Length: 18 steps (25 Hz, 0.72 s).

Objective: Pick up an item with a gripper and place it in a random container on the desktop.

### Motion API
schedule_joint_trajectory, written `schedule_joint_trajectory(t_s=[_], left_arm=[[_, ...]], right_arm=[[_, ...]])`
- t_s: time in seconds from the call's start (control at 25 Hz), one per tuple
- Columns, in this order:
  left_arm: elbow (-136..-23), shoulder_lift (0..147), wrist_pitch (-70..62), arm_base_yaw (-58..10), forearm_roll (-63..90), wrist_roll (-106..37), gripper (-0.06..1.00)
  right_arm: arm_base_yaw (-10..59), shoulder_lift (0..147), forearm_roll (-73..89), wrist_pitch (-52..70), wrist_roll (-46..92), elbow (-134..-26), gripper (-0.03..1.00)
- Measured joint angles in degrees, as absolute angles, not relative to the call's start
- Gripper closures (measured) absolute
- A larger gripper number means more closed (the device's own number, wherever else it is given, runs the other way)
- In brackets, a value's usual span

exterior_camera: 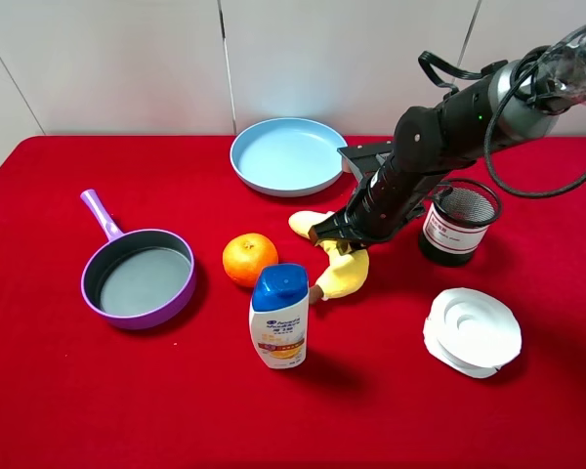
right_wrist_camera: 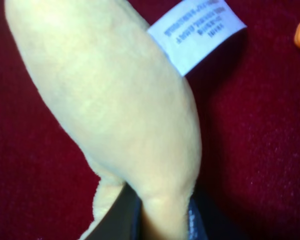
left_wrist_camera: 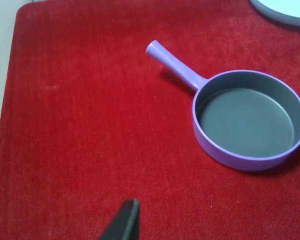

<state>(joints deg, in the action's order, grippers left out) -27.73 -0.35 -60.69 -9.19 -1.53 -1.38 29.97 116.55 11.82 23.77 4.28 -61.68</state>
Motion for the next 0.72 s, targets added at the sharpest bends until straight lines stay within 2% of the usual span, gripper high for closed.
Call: schedule_joint_trajectory(t_s=[0.72], left_arm=[[-27.7,-0.3,-60.7,-9.2,-1.5,-1.4,-0.05]], right_arm=[[30.0,116.6,11.8,24.2,4.5,-61.9,0.87]])
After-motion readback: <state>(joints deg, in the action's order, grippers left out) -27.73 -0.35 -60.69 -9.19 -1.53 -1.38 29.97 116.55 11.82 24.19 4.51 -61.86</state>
